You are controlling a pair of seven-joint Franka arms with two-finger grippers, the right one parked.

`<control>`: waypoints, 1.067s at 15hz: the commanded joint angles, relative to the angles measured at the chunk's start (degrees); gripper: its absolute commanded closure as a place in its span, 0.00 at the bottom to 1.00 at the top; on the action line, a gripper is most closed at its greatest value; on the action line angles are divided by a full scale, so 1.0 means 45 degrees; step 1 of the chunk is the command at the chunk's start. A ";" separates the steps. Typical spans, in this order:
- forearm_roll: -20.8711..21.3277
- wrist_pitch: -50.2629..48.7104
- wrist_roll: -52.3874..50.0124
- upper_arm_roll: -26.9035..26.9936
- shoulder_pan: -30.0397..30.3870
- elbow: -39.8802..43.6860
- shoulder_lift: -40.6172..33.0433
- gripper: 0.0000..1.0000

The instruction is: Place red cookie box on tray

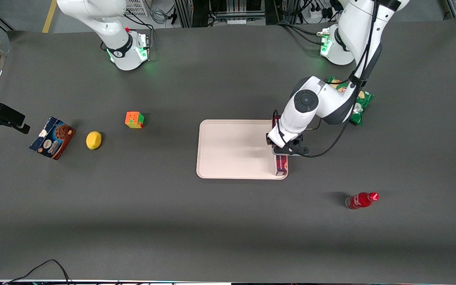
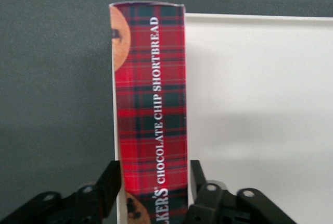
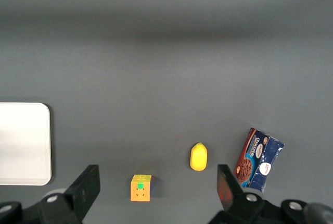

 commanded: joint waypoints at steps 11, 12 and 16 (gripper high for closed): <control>-0.1393 -0.5703 0.5045 0.1323 0.1141 0.3088 -0.2227 0.00; -0.1688 -0.5977 0.6412 0.1929 0.1180 0.3089 -0.2578 0.00; -0.1828 -0.7753 1.0365 0.3688 0.1921 0.3224 -0.3867 0.00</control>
